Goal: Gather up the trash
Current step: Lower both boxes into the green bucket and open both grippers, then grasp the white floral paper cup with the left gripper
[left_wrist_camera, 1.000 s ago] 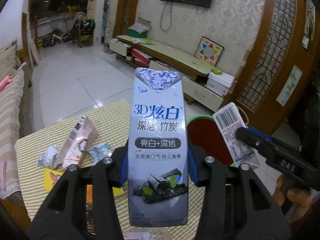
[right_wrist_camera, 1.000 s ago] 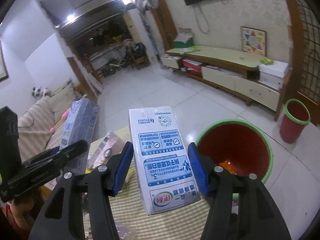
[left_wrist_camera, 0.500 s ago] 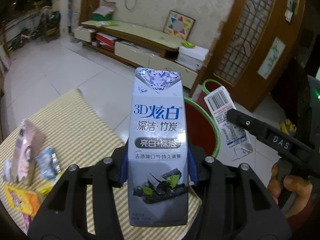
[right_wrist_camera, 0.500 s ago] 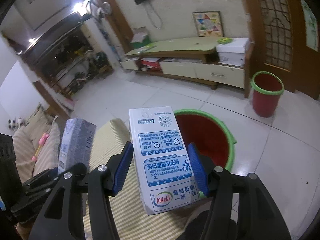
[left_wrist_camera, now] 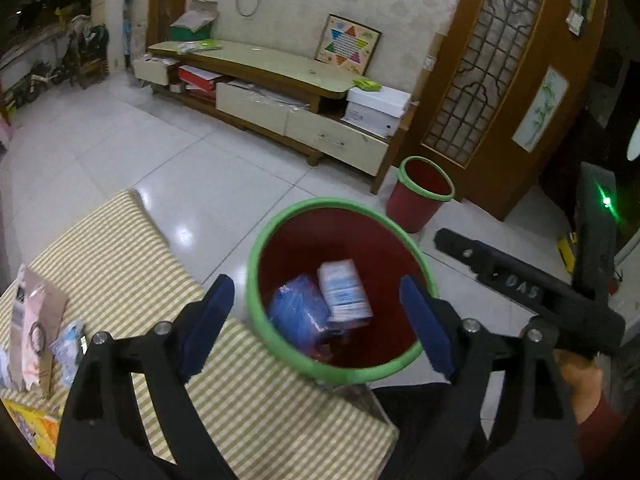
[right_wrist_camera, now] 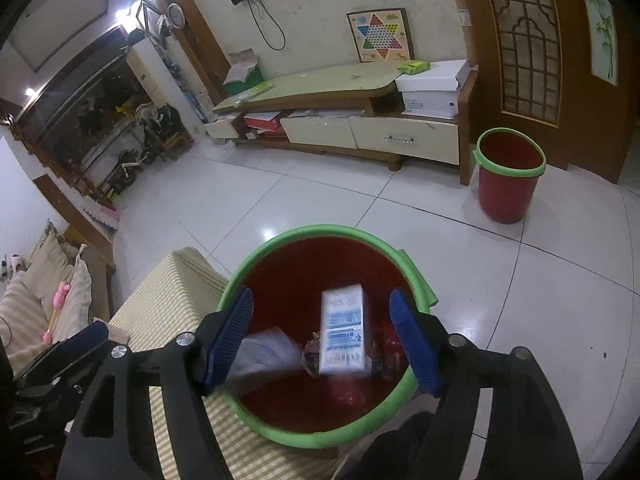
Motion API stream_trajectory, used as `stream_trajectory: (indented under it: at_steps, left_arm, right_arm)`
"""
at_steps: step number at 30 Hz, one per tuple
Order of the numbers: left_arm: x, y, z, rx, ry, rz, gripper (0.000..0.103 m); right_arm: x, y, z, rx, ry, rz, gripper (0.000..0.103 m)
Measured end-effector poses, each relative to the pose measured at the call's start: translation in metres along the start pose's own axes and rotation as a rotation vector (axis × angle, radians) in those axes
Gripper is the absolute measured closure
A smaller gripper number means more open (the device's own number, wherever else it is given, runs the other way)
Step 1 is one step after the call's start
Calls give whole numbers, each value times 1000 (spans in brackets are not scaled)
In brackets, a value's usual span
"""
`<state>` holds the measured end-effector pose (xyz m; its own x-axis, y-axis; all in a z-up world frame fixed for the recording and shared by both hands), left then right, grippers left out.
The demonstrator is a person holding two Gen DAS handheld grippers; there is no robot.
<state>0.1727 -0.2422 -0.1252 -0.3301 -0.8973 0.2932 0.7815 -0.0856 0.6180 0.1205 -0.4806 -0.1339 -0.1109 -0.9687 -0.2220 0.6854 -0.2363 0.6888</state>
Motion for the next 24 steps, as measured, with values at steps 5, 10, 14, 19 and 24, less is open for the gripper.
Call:
stream_trajectory:
  at_steps: [5, 10, 14, 19, 24]
  left_arm:
    - [-28, -10, 23, 5, 10, 99, 20]
    - [-53, -34, 62, 30, 73, 101, 20]
    - [-89, -63, 98, 40, 161, 123, 20]
    - [-155, -99, 135, 26, 299, 243, 20]
    - [-224, -148, 159, -33, 424, 399, 20]
  right_arm:
    - [-23, -10, 11, -12, 30, 69, 30]
    - [-71, -30, 23, -49, 107, 220, 28]
    - [-118, -64, 21, -134, 178, 359, 27]
    - [-165, -107, 10, -260, 279, 437, 26]
    - [-219, -141, 9, -347, 362, 568, 26]
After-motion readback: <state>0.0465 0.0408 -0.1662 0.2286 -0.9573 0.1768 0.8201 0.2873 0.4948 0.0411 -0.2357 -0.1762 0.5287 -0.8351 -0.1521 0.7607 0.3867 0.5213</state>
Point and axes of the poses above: each gripper's, at about its wrist camera, not at the fingertips, and z roughly against the way its jaws point, x to its right, y to its top, the point moved 2 cm from there along -z, roughly the way its jaws point, and after that the axes turned 9 degrees about z, right-handed, at the moved point
